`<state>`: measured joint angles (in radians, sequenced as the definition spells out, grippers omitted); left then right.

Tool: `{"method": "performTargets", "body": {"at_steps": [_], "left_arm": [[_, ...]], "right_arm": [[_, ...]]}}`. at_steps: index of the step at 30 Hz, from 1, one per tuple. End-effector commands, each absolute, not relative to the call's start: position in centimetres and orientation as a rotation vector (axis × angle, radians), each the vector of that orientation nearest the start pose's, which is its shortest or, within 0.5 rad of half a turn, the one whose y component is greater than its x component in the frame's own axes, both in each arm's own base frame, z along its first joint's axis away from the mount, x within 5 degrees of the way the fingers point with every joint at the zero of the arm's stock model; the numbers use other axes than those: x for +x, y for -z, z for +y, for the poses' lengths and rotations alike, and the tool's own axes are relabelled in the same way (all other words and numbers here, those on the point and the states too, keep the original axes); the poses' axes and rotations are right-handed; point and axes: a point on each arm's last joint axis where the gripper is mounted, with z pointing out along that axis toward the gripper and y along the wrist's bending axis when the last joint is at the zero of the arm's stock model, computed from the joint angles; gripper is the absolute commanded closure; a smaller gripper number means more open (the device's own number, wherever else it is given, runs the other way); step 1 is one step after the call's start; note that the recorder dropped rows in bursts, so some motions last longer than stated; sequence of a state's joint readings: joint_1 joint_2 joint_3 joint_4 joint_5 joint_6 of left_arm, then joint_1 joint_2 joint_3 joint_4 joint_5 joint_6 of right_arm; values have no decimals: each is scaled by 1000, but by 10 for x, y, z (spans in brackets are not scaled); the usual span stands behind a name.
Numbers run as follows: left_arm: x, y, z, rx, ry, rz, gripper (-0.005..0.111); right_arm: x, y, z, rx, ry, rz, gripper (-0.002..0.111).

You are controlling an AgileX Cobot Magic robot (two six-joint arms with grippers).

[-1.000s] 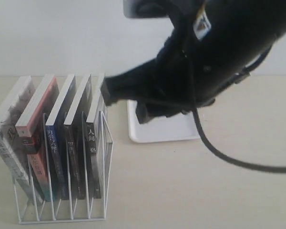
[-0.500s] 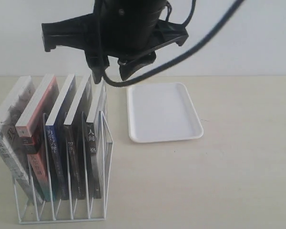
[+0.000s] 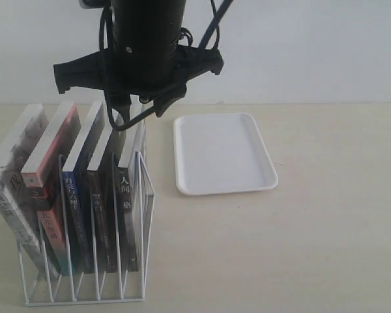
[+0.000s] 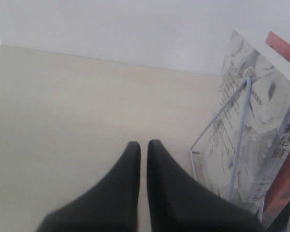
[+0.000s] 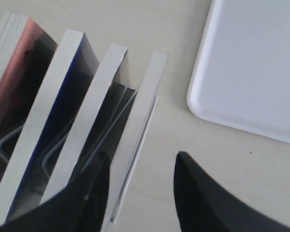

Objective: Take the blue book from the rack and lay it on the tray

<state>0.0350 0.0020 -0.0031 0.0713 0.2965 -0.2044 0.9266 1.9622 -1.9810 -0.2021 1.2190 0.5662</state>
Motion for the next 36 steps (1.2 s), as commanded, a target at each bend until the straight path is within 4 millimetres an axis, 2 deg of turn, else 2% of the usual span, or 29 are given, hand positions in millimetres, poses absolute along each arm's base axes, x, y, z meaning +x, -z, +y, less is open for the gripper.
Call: {"method": "performTargets", "body": {"at_steps": [1, 10, 16, 20, 22, 23, 25, 27, 29, 34, 36], "left_arm": [[54, -186, 4, -163, 45, 1771, 102], [54, -186, 4, -163, 45, 1771, 102], [54, -186, 4, -163, 45, 1771, 102], [54, -186, 4, -163, 45, 1771, 102], [54, -186, 4, -163, 45, 1771, 102], [54, -186, 4, -163, 45, 1771, 102], [54, -186, 4, -163, 45, 1771, 102], [54, -186, 4, -163, 45, 1771, 102], [54, -186, 4, -163, 45, 1771, 102], [54, -186, 4, -163, 45, 1771, 102], [54, -186, 4, -163, 45, 1771, 102]], "right_arm": [[273, -338, 334, -492, -211, 2606, 67], [274, -334, 337, -474, -222, 2625, 67], [278, -312, 346, -488, -195, 2671, 67], [280, -307, 347, -491, -185, 2675, 68], [280, -307, 347, -491, -185, 2675, 80], [280, -307, 347, -491, -183, 2676, 94], [280, -307, 347, -488, -184, 2677, 108], [279, -307, 347, -488, -180, 2680, 108], [277, -311, 349, -488, -189, 2669, 108], [269, -347, 360, -478, -272, 2546, 108], [267, -354, 361, -474, -300, 2531, 108]]}}
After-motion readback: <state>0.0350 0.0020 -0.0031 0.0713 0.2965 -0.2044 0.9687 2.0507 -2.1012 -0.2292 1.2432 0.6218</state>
